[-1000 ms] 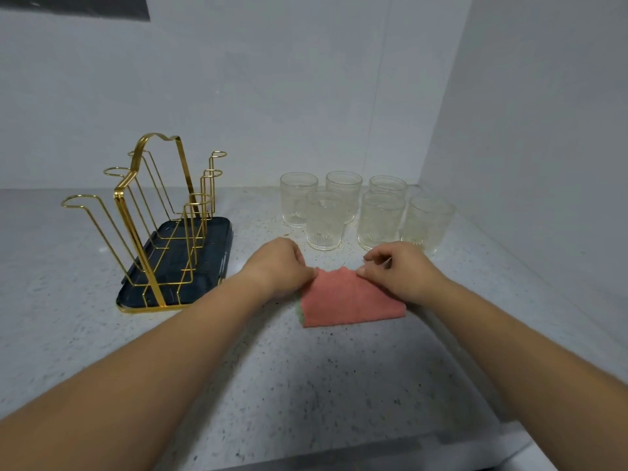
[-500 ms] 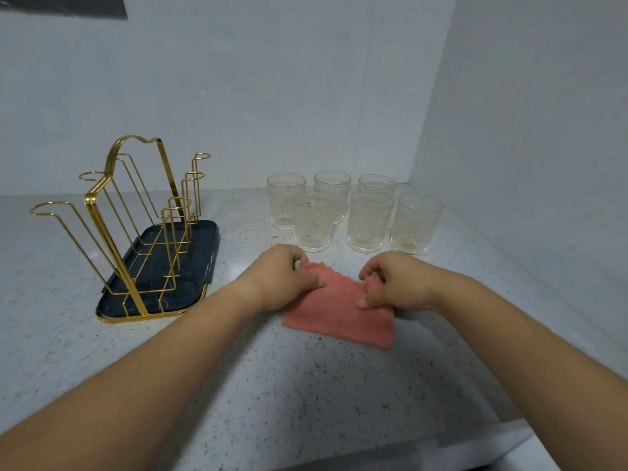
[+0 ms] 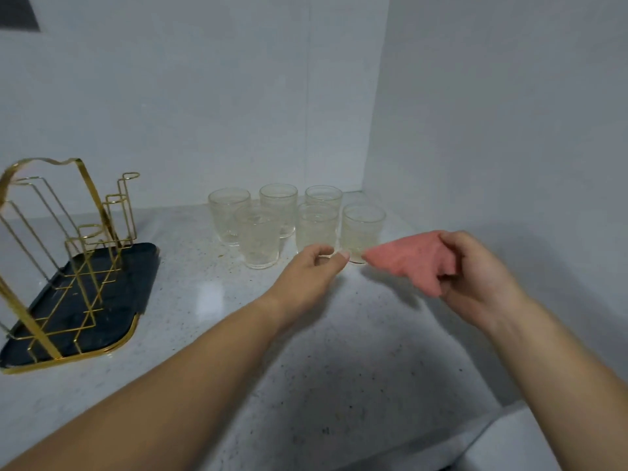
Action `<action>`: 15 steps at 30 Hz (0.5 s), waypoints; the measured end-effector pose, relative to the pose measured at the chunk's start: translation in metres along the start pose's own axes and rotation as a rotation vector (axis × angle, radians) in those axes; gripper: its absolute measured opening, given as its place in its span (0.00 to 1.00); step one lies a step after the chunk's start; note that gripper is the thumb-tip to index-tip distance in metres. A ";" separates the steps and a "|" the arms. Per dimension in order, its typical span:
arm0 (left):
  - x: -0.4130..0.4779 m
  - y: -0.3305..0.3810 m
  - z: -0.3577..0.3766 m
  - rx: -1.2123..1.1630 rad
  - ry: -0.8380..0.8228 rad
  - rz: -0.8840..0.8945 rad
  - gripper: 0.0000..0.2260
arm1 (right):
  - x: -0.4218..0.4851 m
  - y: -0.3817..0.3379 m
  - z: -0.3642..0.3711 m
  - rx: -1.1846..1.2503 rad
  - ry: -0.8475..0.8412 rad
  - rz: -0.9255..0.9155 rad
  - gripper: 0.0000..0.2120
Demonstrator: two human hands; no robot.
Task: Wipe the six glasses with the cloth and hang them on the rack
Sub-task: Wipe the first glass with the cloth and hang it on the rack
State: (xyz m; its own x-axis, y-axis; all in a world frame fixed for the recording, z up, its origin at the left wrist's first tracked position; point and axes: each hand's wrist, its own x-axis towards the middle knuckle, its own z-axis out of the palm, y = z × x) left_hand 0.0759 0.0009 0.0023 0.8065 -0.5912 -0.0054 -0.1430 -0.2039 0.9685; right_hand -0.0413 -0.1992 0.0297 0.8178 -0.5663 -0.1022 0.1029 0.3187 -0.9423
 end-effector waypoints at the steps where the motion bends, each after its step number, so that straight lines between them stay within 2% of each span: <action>1: 0.004 0.001 0.008 0.002 -0.013 -0.004 0.26 | 0.007 0.000 -0.004 -0.013 0.041 -0.062 0.18; 2: 0.007 0.001 0.016 0.007 -0.025 -0.003 0.30 | 0.013 0.001 -0.005 -0.045 0.048 -0.125 0.21; 4: 0.012 0.003 0.029 0.012 -0.047 0.009 0.35 | 0.025 0.004 -0.006 -0.130 0.035 -0.228 0.19; 7: 0.021 0.008 0.043 0.003 -0.015 0.008 0.35 | 0.039 0.007 0.003 -0.196 0.012 -0.285 0.14; 12: 0.037 0.009 0.053 0.041 0.036 0.019 0.37 | 0.058 0.016 0.026 -0.137 -0.032 -0.218 0.16; 15: 0.045 0.006 0.055 0.047 0.068 0.014 0.33 | 0.069 0.024 0.032 -0.084 -0.021 -0.158 0.18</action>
State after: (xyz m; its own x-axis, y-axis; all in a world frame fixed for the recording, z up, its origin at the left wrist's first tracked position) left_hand 0.0801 -0.0700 -0.0055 0.8409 -0.5405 0.0265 -0.1803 -0.2335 0.9555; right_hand 0.0360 -0.2065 0.0106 0.8068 -0.5883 0.0550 0.1843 0.1620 -0.9694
